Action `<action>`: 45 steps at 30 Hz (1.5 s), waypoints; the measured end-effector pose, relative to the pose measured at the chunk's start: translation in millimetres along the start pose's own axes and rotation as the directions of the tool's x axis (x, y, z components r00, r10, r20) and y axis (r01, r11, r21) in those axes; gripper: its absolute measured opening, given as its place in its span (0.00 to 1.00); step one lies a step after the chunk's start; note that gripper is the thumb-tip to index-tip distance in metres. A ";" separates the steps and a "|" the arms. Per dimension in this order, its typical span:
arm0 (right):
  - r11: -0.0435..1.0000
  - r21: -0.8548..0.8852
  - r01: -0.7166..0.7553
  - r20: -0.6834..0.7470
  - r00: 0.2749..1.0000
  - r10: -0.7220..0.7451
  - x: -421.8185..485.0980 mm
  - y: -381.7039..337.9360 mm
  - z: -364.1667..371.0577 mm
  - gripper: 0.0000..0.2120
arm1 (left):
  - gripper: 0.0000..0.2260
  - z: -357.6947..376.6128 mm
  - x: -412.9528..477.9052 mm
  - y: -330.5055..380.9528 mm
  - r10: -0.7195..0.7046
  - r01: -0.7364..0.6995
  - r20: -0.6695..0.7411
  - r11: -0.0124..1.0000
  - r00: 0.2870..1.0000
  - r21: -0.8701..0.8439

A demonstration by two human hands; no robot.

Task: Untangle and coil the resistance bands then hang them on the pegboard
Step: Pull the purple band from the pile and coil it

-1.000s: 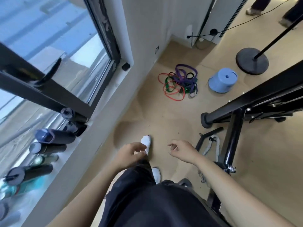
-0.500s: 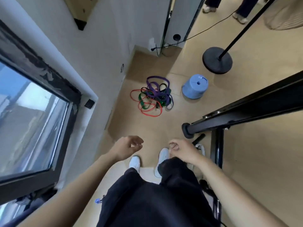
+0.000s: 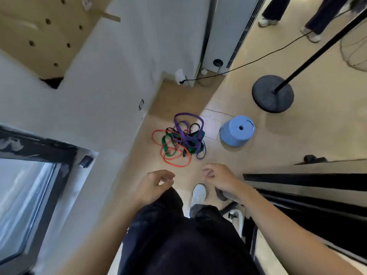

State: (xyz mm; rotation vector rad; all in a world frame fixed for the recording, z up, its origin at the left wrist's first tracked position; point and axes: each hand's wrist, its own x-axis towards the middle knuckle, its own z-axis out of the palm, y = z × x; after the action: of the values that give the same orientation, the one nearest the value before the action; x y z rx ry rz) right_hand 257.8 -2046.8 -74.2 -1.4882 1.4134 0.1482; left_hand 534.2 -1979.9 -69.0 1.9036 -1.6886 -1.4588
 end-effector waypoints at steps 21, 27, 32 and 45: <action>0.975 -0.201 0.093 0.013 0.996 -0.092 212.6 -103.0 -271.9 0.10 | 0.09 -110.8 248.0 75.0 -0.065 0.027 -0.186 0.980 0.980 -0.199; 0.865 -0.347 0.364 0.245 0.925 -0.291 326.8 -153.9 -332.5 0.13 | 0.07 -129.4 312.2 87.1 -0.192 0.076 -0.360 0.947 0.913 -0.312; 0.727 -0.439 0.529 0.506 0.814 -0.286 430.1 -188.6 -365.8 0.13 | 0.08 -118.9 368.2 106.3 -0.445 0.136 -0.485 0.826 0.752 -0.547; 0.418 -0.461 0.783 0.843 0.533 -0.068 491.0 -167.5 -334.2 0.07 | 0.05 43.2 407.0 151.1 -0.919 -0.047 -0.236 0.233 0.317 -0.971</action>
State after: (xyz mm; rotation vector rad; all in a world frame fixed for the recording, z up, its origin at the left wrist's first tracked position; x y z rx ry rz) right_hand 360.6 -2649.0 -161.1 -2.1836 0.0851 1.0632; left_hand 346.3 -2352.7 -195.6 1.8996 0.4040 -0.8167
